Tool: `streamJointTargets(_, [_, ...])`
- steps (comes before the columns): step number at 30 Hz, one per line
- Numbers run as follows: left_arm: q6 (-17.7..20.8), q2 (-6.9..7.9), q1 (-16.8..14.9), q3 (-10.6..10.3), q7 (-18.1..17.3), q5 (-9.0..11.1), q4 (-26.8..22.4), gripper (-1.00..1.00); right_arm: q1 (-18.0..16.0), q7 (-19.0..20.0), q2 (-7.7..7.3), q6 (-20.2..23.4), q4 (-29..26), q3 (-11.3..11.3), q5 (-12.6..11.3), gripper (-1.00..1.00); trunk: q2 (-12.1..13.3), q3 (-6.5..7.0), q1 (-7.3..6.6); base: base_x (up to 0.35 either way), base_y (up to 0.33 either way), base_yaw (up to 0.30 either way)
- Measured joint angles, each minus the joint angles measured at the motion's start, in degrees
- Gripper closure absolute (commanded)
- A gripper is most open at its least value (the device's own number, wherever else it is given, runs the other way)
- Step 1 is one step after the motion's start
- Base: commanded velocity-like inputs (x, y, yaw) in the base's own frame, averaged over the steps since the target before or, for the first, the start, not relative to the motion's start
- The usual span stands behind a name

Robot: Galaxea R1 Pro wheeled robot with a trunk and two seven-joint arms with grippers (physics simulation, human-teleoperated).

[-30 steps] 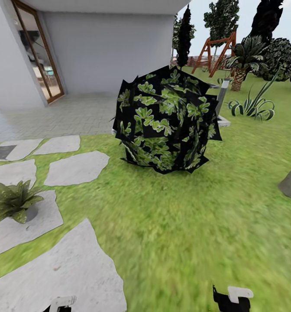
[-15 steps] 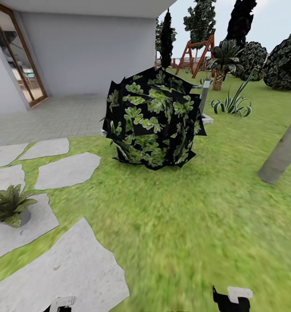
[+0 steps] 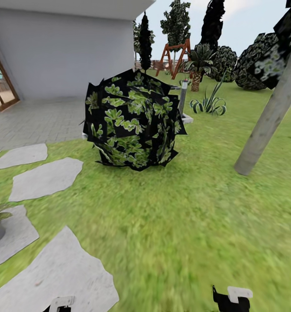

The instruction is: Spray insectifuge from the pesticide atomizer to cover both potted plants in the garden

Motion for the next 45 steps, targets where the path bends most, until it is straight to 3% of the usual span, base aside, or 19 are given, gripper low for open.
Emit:
streamJointTargets(10, [0.2,0.01,0.0,2.8,4.2,1.6,-0.1,1.00,0.0,-0.1,-0.09,-0.1,-0.1,-0.2,-0.1,-1.00,0.0,0.00,0.00,0.000,0.000,-0.296])
streamJointTargets(14, [0.3,-0.17,0.0,2.4,5.4,1.2,-0.1,1.00,0.0,-0.1,-0.06,-0.1,-0.1,-0.2,-0.1,-1.00,0.0,0.00,0.00,0.000,0.000,-0.300])
streamJointTargets(45, [0.0,-0.31,0.0,2.3,4.9,1.3,0.0,1.00,0.0,-0.1,-0.33,0.0,-0.2,-0.2,-0.1,-1.00,0.0,0.00,0.00,0.000,0.000,-0.300])
